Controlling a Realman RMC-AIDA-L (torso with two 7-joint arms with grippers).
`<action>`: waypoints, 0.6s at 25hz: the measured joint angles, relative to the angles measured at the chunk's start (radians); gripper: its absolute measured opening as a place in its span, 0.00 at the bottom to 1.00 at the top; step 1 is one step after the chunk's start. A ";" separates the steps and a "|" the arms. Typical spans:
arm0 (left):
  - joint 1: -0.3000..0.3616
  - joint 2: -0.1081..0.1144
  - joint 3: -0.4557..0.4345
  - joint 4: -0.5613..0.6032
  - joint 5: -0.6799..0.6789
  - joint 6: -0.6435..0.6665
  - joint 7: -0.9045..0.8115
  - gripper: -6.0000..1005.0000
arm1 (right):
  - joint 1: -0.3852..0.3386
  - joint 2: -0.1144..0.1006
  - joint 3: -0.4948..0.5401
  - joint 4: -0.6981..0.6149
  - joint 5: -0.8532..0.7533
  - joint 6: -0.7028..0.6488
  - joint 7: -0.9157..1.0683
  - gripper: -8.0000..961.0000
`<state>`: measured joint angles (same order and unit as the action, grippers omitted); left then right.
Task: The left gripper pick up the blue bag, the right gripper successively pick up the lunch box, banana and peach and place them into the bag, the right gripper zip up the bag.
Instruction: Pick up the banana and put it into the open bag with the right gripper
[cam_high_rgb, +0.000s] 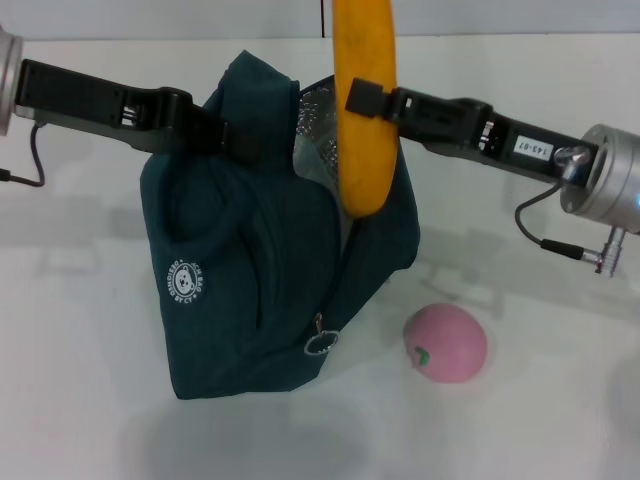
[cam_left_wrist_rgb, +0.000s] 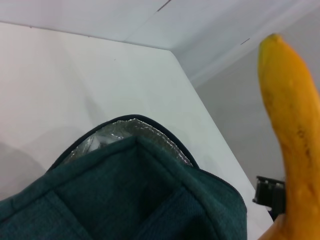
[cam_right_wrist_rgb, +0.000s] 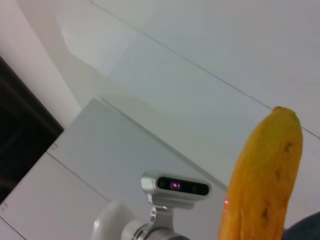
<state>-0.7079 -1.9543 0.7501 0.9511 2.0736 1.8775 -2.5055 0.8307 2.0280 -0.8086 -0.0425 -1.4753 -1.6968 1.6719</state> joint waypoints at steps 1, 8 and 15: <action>0.000 0.000 0.000 0.000 0.000 0.000 0.000 0.05 | 0.002 0.000 -0.005 0.002 0.000 0.005 -0.011 0.49; 0.001 0.000 0.000 0.000 0.000 0.000 0.001 0.05 | 0.003 0.000 -0.044 0.004 0.000 0.059 -0.048 0.49; 0.001 -0.001 0.000 0.000 0.000 0.000 0.002 0.05 | 0.007 0.000 -0.056 0.017 0.006 0.091 -0.066 0.50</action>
<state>-0.7071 -1.9549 0.7500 0.9511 2.0740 1.8775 -2.5033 0.8372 2.0280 -0.8646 -0.0251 -1.4688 -1.6061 1.6063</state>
